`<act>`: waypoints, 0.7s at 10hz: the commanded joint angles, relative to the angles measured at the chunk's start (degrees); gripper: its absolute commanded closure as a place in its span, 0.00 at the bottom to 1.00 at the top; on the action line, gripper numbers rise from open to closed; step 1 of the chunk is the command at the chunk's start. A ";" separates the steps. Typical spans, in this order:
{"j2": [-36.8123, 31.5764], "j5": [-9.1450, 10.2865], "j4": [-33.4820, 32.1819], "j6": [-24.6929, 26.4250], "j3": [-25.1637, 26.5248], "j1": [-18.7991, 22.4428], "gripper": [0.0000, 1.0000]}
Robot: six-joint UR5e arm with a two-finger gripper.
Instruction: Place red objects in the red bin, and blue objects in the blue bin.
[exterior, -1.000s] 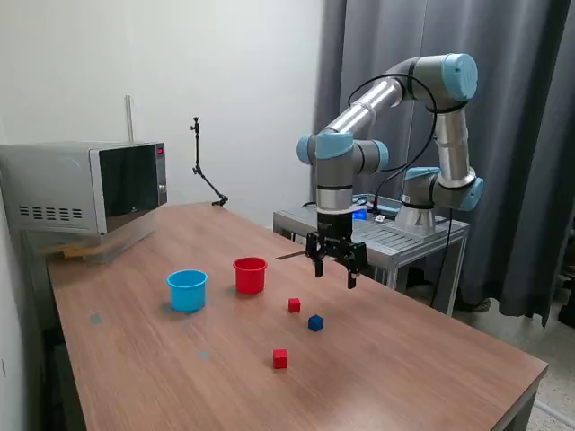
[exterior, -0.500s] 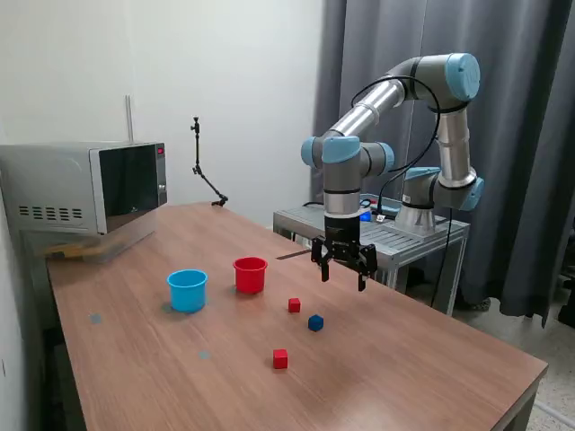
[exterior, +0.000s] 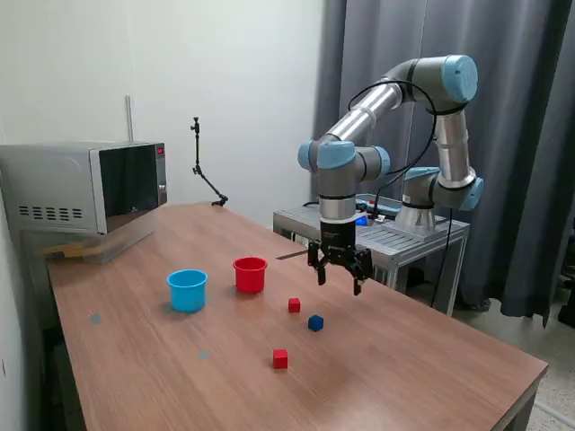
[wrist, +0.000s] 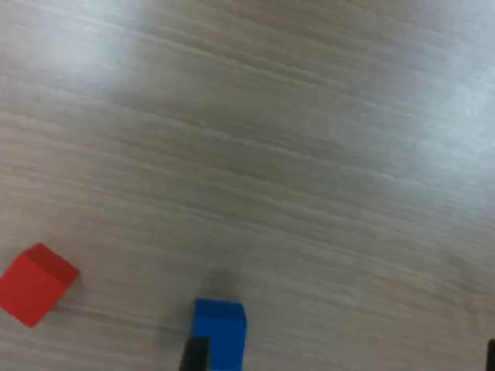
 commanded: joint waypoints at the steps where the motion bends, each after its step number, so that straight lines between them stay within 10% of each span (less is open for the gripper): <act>1: 1.25 -0.13 0.00 0.21 -0.15 -0.32 0.00; 7: 3.71 0.04 -0.44 0.30 -0.85 -1.38 0.00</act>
